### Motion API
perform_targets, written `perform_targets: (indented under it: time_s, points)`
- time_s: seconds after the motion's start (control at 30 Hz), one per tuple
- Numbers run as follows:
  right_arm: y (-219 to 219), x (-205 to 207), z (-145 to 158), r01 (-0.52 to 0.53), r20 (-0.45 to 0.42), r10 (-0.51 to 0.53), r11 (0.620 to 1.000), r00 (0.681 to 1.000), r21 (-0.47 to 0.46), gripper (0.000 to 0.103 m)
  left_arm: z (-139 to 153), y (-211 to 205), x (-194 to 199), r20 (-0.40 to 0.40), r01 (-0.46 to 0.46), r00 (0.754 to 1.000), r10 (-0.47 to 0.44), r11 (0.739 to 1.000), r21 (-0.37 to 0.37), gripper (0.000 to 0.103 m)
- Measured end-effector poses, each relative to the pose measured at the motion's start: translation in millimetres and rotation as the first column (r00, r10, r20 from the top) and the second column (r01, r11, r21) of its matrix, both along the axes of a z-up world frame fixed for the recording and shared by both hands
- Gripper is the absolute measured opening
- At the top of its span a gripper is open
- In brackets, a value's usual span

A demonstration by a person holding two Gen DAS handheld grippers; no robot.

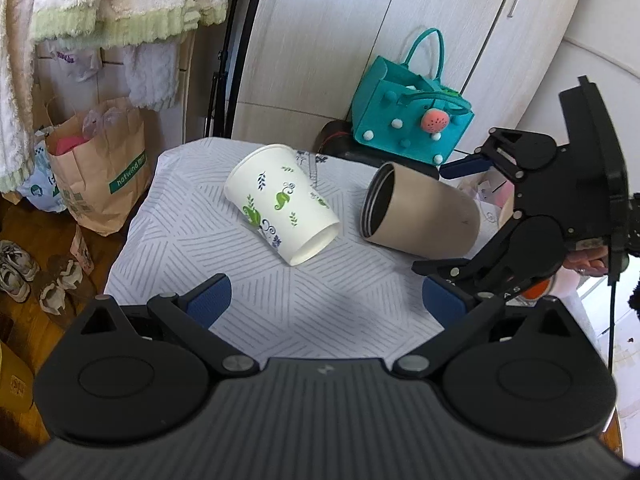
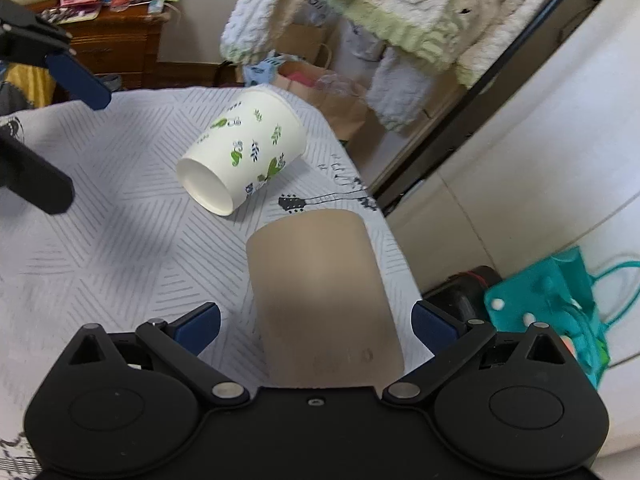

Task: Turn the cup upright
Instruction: 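Close the right gripper on the tan tumbler's closed end and lift it, then rotate the held tan tumbler upright with the right gripper, open end up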

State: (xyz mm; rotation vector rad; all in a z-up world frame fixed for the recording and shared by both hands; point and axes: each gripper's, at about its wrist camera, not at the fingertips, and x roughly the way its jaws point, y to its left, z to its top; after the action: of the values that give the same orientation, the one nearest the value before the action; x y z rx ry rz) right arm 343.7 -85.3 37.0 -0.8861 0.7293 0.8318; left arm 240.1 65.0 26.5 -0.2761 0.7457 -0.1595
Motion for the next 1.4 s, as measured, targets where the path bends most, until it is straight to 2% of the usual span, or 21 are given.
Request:
perform_targets:
  time_s: [0.13, 0.23, 0.47, 0.63, 0.87, 1.13, 1.33, 1.4]
  points:
    - [0.8, 12.1, -8.1, -0.005, -0.048, 0.005, 1.000, 0.999, 0.008, 0.102, -5.9, 4.0, 5.6, -0.015, 0.002, 1.000, -0.002, 1.000, -0.008, 0.103]
    - [0.4, 20.6, -12.8, 0.036, -0.057, -0.035, 0.999, 0.998, 0.007, 0.088, -8.4, 6.4, 8.3, -0.017, -0.004, 1.000, 0.004, 1.000, -0.009, 0.103]
    - [-5.0, 14.5, -7.0, 0.162, -0.122, -0.157, 0.986, 0.980, 0.027, 0.086, -10.3, 7.4, 8.6, -0.029, -0.001, 1.000, 0.000, 1.000, -0.021, 0.103]
    - [-14.4, -7.2, -1.5, 0.303, -0.233, -0.288, 0.953, 0.929, 0.030, 0.086, -6.2, 3.0, -1.7, -0.029, 0.022, 0.999, -0.023, 0.999, -0.041, 0.103]
    - [-32.3, -55.2, 7.5, 0.427, -0.355, -0.386, 0.904, 0.851, 0.039, 0.085, 0.5, -11.5, -20.6, -0.045, 0.095, 0.994, -0.099, 0.991, -0.099, 0.103]
    - [-48.1, -94.2, 19.9, 0.518, -0.428, -0.431, 0.849, 0.795, 0.106, 0.083, 2.3, -32.6, -35.0, -0.068, 0.152, 0.984, -0.164, 0.976, -0.154, 0.103]
    - [-63.3, -107.4, 17.9, 0.577, -0.447, -0.461, 0.800, 0.766, 0.164, 0.083, -3.6, -54.3, -31.4, -0.085, 0.189, 0.974, -0.210, 0.959, -0.210, 0.103]
    - [-69.0, -111.3, 16.6, 0.584, -0.440, -0.461, 0.788, 0.771, 0.197, 0.082, -5.6, -60.0, -31.0, -0.070, 0.213, 0.969, -0.236, 0.945, -0.248, 0.103]
